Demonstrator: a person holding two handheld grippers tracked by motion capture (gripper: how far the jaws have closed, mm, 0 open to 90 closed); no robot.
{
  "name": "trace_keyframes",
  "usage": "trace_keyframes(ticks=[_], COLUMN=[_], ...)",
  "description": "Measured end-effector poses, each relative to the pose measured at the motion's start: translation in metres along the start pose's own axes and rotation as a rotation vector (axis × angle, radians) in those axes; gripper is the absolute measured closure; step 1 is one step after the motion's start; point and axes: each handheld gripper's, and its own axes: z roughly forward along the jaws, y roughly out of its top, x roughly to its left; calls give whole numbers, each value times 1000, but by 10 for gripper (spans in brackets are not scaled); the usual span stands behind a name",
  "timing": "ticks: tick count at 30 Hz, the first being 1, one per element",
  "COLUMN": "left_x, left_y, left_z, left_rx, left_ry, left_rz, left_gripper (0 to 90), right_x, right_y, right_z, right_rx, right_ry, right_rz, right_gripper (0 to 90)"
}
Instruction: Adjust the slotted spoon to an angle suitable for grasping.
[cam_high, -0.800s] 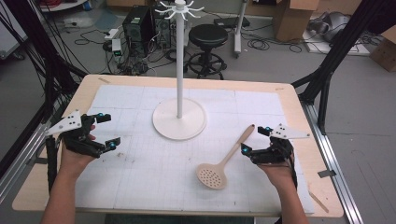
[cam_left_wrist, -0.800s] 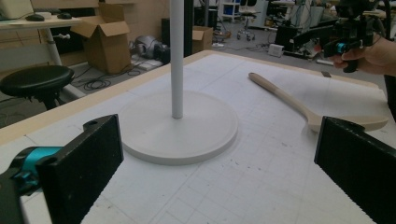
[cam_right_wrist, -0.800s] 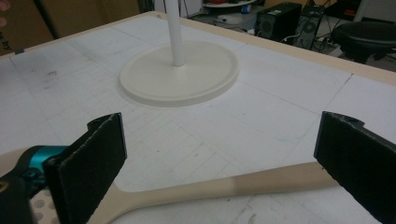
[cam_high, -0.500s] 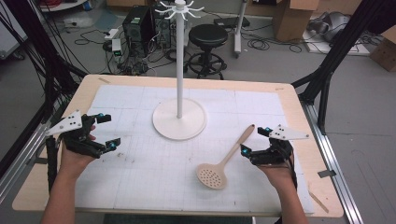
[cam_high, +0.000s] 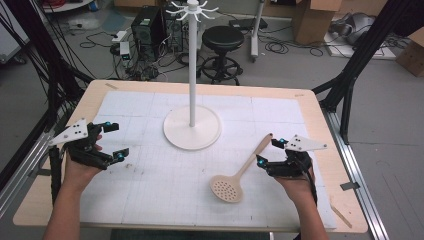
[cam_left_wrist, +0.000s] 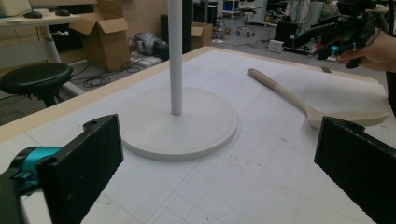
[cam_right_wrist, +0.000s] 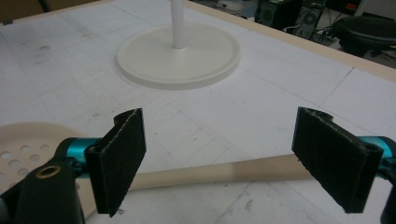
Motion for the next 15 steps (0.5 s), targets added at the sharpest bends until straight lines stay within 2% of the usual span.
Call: trace_keyframes(ticks=[3, 4, 5, 7, 8, 10, 11, 12, 15], left_x=[1, 2, 2, 2, 2, 2, 2, 2, 2], left_y=[-2, -3, -3, -4, -4, -3, -3, -3, -4], left_z=[0, 0, 0, 0, -1, 0, 0, 0, 0], left_rx=[8, 12, 13, 10, 11, 5, 5, 10, 13], left_ry=[4, 4, 6, 7, 4, 2, 2, 1, 1], left_rz=[-9, -10, -14, -17, -14, -16, -16, -14, -14], left_gripper=[17, 17, 17, 17, 17, 17, 17, 17, 17], right_x=[0, 0, 0, -1, -1, -6, -6, -10, -13], right_y=[0, 1, 1, 2, 2, 5, 5, 7, 9], right_z=[1, 3, 3, 7, 7, 16, 16, 24, 32], right_rx=[10, 20, 20, 38, 38, 52, 52, 79, 106], right_ry=[7, 10, 10, 11, 11, -11, -11, -23, -33], right_rz=[1, -5, -5, 1, 1, -15, -15, -8, -2], right_gripper=[266, 343, 343, 428, 428, 488, 488, 555, 595])
